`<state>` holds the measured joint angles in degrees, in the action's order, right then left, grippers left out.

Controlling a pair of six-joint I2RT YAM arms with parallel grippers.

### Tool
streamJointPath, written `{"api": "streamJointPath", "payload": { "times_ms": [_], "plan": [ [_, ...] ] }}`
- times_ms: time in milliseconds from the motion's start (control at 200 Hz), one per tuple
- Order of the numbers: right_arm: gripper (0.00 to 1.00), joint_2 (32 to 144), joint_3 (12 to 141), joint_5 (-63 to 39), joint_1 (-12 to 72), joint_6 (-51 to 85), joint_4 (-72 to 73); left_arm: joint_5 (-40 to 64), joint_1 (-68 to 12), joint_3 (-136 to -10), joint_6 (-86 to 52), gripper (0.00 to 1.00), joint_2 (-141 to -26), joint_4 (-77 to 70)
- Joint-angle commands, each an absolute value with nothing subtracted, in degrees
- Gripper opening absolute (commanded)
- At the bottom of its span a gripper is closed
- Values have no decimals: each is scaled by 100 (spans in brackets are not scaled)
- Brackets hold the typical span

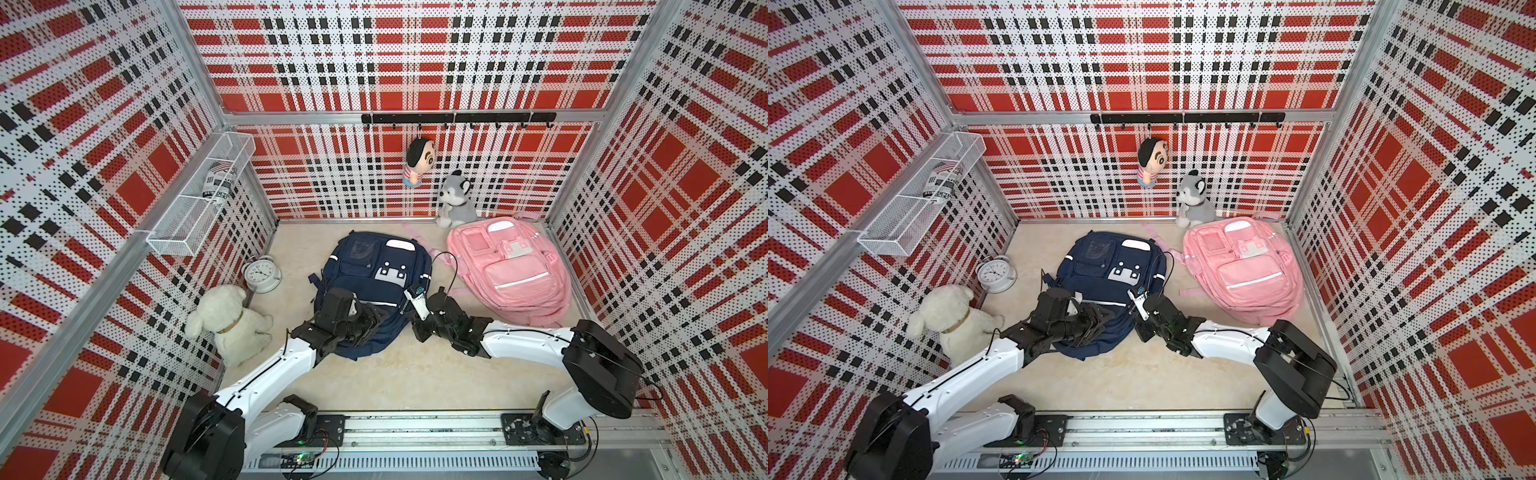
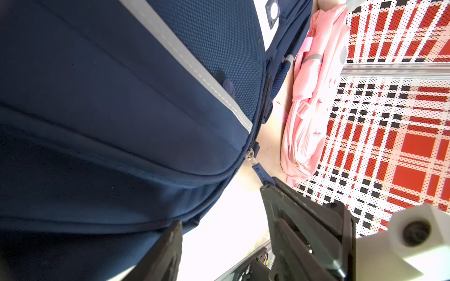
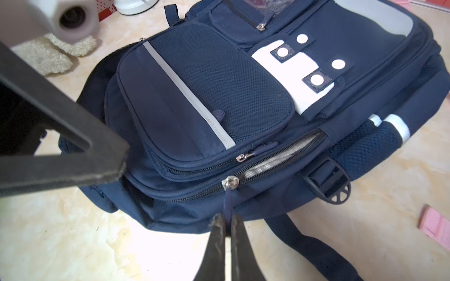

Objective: Zip up the backpack
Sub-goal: Zip the zipper on the backpack.

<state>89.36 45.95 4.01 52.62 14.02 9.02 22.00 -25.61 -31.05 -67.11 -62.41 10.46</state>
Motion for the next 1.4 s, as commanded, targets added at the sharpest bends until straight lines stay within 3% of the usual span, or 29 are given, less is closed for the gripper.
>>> {"api": "streamJointPath", "payload": {
  "times_ms": [0,296,636,1197,1293,1398],
  "plan": [
    [0,8941,4888,621,5350,1339,1176,2180,-2593,-2868,-7071,62,-5967,981],
    [0,9067,4854,593,5405,1318,1492,1763,-2792,-2265,-8587,62,-5326,155],
    [0,9000,4668,528,5423,1343,1645,1758,-2867,-2696,-8410,58,-6309,-187],
    [0,8730,4399,304,5440,1362,1852,1015,-2919,-2121,-8617,58,-6429,-361],
    [0,8650,4275,201,5440,1354,1919,952,-2897,-2129,-8511,48,-6623,-454],
    [0,8549,4185,66,5438,1286,1921,911,-2833,-2136,-8342,23,-6801,-545]
  ]
}}
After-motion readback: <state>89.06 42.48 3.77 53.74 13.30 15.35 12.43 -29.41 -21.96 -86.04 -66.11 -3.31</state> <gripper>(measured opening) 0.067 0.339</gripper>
